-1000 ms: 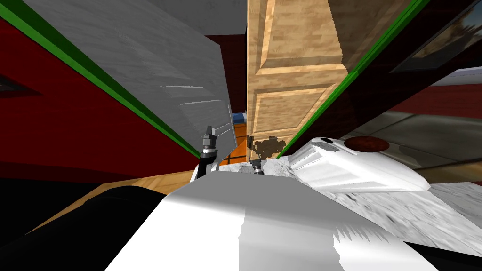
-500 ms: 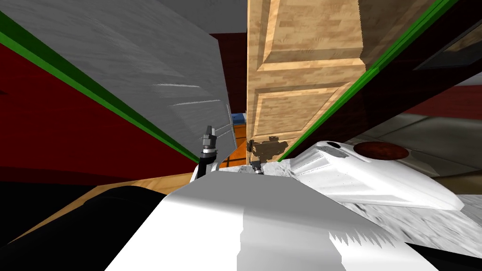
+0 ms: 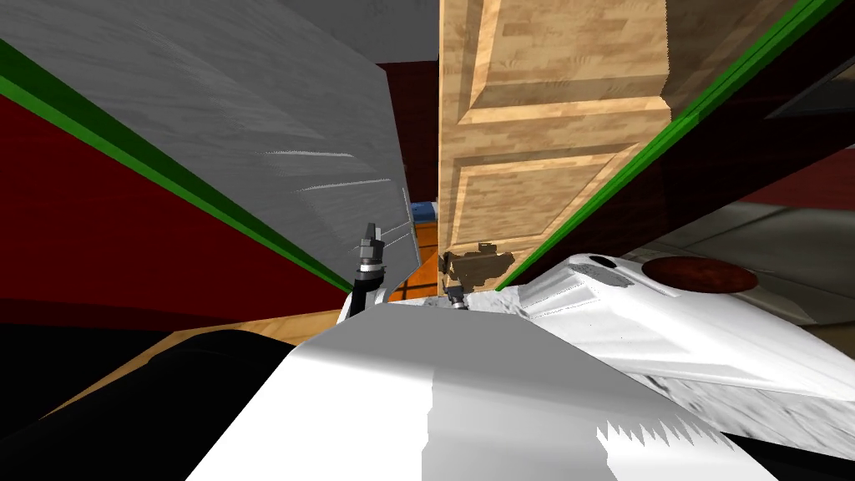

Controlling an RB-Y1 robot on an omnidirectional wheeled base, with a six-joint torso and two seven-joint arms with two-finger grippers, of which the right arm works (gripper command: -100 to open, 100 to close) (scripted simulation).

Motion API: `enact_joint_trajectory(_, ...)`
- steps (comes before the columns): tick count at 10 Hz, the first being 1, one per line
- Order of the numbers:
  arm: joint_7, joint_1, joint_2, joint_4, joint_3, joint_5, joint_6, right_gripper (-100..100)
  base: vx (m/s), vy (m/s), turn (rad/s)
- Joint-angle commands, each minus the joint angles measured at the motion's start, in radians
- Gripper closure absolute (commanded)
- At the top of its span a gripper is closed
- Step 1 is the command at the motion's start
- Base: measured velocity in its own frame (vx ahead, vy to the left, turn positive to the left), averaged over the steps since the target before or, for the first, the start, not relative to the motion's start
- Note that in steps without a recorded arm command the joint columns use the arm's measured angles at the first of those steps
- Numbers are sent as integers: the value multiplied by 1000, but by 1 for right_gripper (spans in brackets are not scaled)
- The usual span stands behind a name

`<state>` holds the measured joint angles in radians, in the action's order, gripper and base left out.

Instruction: Push the door open

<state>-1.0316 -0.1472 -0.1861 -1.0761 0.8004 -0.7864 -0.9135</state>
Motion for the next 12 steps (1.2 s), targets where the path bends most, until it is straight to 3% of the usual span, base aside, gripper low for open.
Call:
enact_joint_trajectory(1, -7, 0, -3, 8, -1, -1, -8, -100, 188, 51, 21)
enact_joint_trajectory(8, -35, 4, -11, 47, -3, -5, -41, -100, 174, 43, 31)
enact_joint_trajectory(9, -35, 4, -11, 47, -3, -5, -41, 100, -12, -1, -4)
enact_joint_trajectory(12, -35, 4, -11, 47, -3, -5, -41, 100, -13, -8, 5)
